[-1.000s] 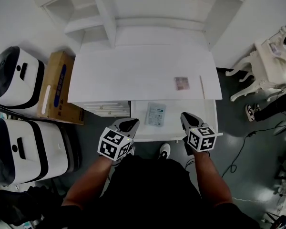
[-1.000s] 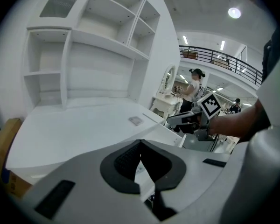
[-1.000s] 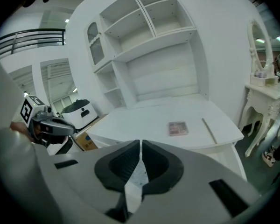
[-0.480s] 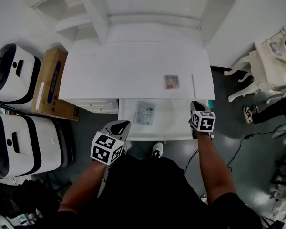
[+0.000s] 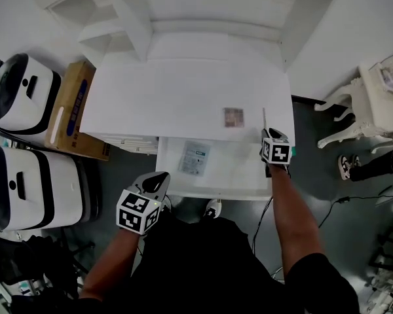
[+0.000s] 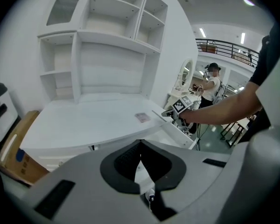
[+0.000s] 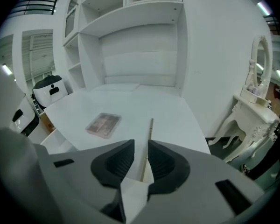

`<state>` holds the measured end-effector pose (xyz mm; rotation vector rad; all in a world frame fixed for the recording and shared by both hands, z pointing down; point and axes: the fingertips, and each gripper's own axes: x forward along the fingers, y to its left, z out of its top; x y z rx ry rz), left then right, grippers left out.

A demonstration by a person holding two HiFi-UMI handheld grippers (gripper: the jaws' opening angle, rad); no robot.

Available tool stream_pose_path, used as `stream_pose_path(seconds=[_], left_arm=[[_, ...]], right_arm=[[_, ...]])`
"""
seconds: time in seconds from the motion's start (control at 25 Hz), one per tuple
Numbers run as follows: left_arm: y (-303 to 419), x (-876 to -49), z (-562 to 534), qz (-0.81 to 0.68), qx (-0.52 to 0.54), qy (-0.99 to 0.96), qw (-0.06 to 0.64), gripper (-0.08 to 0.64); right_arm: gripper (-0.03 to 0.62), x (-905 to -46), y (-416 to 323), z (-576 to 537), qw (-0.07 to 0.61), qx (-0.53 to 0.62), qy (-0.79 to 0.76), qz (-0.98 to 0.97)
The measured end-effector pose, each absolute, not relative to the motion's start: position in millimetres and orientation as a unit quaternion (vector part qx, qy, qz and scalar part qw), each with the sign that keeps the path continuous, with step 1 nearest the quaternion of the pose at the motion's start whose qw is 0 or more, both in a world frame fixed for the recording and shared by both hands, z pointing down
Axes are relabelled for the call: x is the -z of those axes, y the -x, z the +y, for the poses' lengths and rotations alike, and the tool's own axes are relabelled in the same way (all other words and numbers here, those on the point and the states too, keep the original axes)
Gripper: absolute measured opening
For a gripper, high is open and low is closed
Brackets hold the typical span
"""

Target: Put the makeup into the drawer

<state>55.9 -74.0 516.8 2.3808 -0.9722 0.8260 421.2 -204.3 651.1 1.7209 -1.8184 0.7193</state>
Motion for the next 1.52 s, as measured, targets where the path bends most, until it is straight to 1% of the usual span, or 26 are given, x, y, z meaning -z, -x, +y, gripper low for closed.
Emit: stream_pose_path(seconds=[0.4, 0.48, 0.8, 1.08, 1.52], left_arm=[[-65, -515, -84, -0.375, -0.284, -0.851, 0.234, 0.005], [-64, -513, -86, -0.380, -0.281, -0.849, 0.234, 0.005], [-67, -514, -85, -0.385, -0.270, -0.849, 0.242, 0.005], [-65, -515, -84, -0.391, -0.268, -0.846, 0.243, 0.005], [-70, -516, -91, -0.379, -0.272, -0.853, 0.234, 0.005]], right_arm=[[0.098, -679, -431, -215, 0.273, -0.312, -0.623, -0.663], [0.098, -684, -433, -214, 0.265, -0.328, -0.624, -0.658], [0.049, -686, -441, -212, 0.248, -0.348, -0.623, -0.655], [0.045, -686, -440, -214, 0.254, -0.349, -0.620, -0.655], [0.044, -675, -431, -204, 0.220, -0.365, -0.609, -0.669]])
